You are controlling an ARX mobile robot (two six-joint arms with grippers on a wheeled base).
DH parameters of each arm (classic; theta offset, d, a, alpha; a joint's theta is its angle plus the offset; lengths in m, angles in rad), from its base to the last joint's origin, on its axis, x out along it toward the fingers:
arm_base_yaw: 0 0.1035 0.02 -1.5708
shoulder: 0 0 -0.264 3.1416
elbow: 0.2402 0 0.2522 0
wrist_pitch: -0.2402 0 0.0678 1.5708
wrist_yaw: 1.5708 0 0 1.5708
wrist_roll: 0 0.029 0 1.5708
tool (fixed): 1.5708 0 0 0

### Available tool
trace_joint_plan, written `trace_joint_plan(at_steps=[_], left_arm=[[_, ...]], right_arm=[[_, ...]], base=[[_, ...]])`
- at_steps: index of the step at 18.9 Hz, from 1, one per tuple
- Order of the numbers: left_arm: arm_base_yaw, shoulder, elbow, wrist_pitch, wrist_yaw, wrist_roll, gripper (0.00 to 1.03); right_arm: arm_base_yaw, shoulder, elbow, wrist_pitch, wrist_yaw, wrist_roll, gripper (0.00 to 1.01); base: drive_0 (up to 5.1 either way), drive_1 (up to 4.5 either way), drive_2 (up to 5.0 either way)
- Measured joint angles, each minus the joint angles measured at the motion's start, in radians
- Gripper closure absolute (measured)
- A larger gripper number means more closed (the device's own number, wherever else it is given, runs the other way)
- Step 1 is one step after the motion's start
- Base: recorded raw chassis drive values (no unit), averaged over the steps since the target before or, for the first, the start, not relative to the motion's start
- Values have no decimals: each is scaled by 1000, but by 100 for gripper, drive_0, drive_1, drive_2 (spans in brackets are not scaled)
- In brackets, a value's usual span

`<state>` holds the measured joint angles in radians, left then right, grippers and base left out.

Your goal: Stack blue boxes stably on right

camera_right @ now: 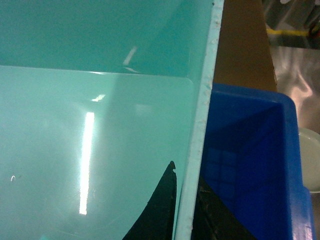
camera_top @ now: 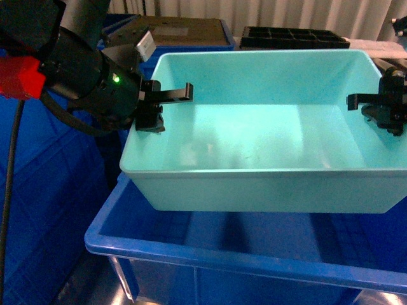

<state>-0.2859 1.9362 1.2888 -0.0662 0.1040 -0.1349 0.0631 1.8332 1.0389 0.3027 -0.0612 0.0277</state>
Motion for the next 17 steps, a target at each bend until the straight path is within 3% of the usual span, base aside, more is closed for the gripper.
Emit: trace_joint_plan(at_steps=[4, 7, 8, 12, 17], left_arm=[[28, 169, 247, -149, 63, 52, 101], [32, 255, 380, -245, 60, 110, 101], [32, 269, 397, -263, 54, 135, 101], [20, 273, 391, -266, 29, 166, 101], [-2, 266, 292, -251, 5, 166, 101]], right_arm=[[6, 108, 131, -64, 14, 21, 94], [18, 151, 181, -102, 30, 36, 94], [23, 161, 183, -112, 38, 48, 94], [21, 162, 169, -105, 39, 55, 94], [21, 161, 85, -85, 38, 57, 94]], base=[[0, 0, 0], [0, 0, 0], [0, 0, 0], [0, 0, 0], [0, 0, 0]])
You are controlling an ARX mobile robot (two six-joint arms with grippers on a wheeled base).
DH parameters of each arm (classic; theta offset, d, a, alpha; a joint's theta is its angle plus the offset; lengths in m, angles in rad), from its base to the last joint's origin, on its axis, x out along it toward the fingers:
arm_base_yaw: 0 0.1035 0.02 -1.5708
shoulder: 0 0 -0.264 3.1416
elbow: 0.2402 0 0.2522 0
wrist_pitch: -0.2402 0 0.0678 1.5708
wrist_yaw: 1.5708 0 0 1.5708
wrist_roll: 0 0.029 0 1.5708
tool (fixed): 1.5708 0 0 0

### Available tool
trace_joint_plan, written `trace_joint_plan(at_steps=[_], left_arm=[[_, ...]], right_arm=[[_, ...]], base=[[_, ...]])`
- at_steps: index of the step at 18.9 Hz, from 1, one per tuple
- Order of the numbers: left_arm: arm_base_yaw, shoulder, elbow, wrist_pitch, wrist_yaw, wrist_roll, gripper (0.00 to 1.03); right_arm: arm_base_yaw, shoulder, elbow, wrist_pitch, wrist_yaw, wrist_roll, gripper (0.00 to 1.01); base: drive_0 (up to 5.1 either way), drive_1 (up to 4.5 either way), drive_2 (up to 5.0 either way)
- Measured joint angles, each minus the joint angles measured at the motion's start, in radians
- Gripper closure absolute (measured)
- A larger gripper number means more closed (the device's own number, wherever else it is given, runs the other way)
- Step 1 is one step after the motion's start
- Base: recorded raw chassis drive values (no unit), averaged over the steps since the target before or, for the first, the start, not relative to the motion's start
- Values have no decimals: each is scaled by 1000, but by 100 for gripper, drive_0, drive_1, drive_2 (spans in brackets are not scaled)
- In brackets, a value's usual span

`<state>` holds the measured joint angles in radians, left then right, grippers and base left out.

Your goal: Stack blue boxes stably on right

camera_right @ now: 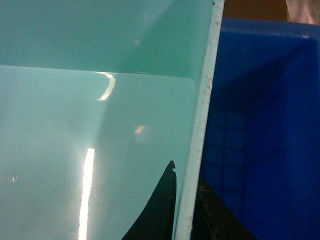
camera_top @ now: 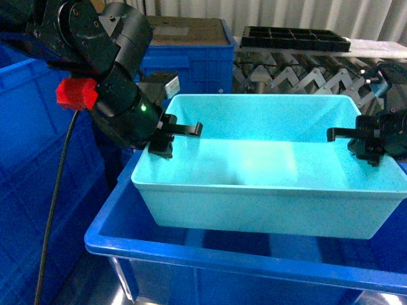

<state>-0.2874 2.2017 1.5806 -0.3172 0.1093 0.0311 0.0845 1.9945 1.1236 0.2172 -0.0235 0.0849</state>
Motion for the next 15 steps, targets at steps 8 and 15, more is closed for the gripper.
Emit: trace_joint_plan(at_steps=[8, 15], left_arm=[[-12, -29, -37, 20, -13, -1, 101], [-12, -45, -54, 26, -11, -2, 101]], right_arm=[[-1, -29, -40, 24, 5, -6, 94], [-40, -29, -40, 8, -18, 9, 94]], base=[[0, 0, 0], [0, 0, 0]])
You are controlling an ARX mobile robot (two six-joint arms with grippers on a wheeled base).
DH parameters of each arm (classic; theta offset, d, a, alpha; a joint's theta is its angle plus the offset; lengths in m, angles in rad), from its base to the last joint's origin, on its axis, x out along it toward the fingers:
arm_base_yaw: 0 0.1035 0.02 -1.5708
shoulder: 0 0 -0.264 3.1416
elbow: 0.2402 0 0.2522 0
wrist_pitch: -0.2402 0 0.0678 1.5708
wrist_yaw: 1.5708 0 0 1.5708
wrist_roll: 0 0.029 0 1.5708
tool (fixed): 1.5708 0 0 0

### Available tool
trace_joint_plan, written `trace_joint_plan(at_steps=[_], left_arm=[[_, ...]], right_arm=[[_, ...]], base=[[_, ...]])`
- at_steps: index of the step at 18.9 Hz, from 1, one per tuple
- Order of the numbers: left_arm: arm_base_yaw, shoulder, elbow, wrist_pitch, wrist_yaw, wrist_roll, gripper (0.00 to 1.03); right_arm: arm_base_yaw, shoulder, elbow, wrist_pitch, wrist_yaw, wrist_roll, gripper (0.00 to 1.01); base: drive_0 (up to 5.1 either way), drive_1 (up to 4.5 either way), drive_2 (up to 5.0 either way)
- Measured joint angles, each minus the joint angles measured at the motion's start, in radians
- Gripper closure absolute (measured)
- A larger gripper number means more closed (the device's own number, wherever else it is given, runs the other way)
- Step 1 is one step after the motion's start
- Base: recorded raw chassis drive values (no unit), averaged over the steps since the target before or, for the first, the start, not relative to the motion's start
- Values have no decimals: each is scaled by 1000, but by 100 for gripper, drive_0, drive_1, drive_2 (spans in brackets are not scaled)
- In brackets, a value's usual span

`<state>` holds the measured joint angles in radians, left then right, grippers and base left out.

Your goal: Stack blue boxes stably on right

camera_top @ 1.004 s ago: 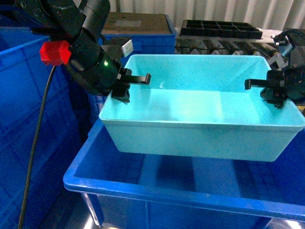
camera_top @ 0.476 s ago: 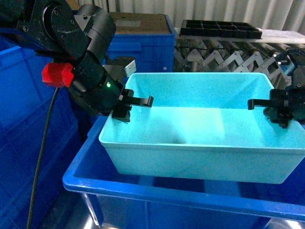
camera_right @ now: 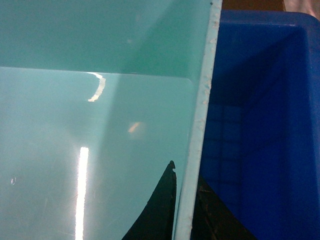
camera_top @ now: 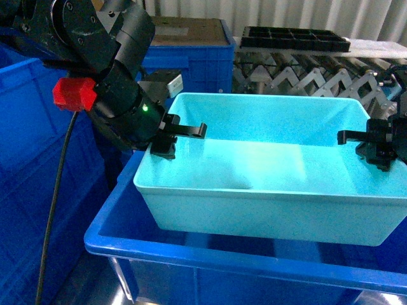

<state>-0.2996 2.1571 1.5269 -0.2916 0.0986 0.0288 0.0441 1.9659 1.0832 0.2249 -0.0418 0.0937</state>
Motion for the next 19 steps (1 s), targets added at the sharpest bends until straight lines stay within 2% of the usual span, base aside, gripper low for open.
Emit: trace_joint_plan(at_steps=[5, 19], left_arm=[[-16, -5, -17, 8, -2, -6, 101], [-19, -6, -19, 13, -10, -6, 101]], right_arm=[[-13, -5, -37, 13, -5, 3, 94], [-13, -6, -37, 22, -12, -1, 94]], base=[[0, 0, 0], [0, 0, 0]])
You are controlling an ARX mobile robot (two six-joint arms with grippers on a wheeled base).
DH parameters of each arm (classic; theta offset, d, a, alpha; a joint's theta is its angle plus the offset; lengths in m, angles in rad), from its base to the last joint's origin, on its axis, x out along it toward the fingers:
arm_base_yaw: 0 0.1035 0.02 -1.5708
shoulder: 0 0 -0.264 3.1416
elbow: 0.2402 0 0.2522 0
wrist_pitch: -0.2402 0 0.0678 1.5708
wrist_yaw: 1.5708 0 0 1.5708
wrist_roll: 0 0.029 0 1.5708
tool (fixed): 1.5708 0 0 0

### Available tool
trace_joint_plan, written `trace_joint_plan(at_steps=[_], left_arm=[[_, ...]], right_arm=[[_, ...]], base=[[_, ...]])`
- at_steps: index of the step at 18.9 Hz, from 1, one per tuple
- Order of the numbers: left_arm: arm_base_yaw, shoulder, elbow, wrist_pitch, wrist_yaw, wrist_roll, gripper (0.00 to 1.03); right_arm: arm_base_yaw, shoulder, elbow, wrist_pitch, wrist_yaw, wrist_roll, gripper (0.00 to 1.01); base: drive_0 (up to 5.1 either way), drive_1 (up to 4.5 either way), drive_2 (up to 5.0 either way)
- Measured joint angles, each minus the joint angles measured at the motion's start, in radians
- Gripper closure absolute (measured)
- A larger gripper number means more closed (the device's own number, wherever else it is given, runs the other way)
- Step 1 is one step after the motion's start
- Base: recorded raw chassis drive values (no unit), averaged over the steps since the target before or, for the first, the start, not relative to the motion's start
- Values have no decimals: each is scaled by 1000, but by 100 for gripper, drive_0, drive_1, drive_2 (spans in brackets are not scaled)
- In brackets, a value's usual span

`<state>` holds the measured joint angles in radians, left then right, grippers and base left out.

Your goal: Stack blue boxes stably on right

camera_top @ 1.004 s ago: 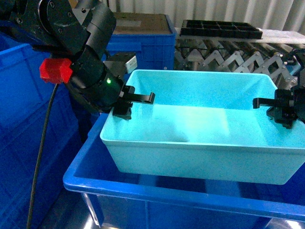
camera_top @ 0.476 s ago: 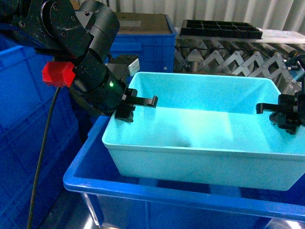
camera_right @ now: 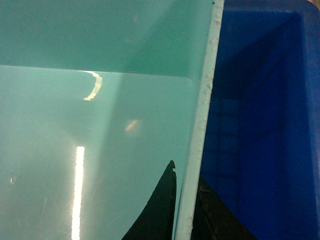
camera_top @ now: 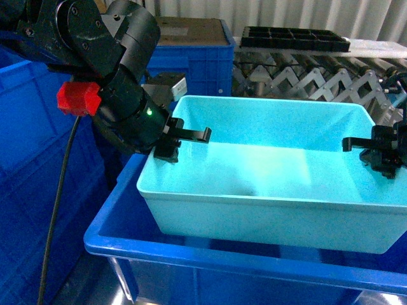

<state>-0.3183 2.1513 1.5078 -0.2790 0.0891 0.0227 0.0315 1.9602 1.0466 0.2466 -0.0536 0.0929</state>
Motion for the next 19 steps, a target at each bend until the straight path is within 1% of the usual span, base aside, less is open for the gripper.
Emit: trace_joint_plan(at_steps=[6, 7, 8, 9, 10, 12, 15, 16, 18, 19], left_arm=[[0, 0, 0, 0, 0, 0, 101], [0, 0, 0, -2, 4, 8, 97], [0, 0, -1, -9, 25, 41, 88], [0, -6, -5, -9, 53, 75, 76], [-7, -16, -5, -4, 61, 93, 65], [-18, -31, -5, -3, 66, 112, 41], [-15, -31, -5, -3, 66, 117, 4], [-12, -31, -5, -4, 65, 117, 5], [-12, -31, -5, -4, 65, 117, 5], [-25, -42, -128, 382, -87, 90, 13]], right_arm=[[0, 0, 0, 0, 0, 0, 94], [0, 0, 0, 0, -1, -5, 92], [-1, 0, 0, 2, 4, -39, 83], [-6, 0, 0, 6, 3, -65, 72], [-6, 0, 0, 7, 4, -76, 61], [-6, 0, 0, 8, 3, -89, 35], [-6, 0, 0, 8, 3, -90, 1], [-6, -1, 0, 8, 3, -91, 4], [-6, -1, 0, 18, 4, -93, 3], [-8, 16, -83, 346, 41, -93, 12]], base=[[0, 0, 0], [0, 0, 0], [0, 0, 0], [0, 0, 0], [0, 0, 0], [0, 0, 0], [0, 0, 0], [0, 0, 0], [0, 0, 0], [0, 0, 0]])
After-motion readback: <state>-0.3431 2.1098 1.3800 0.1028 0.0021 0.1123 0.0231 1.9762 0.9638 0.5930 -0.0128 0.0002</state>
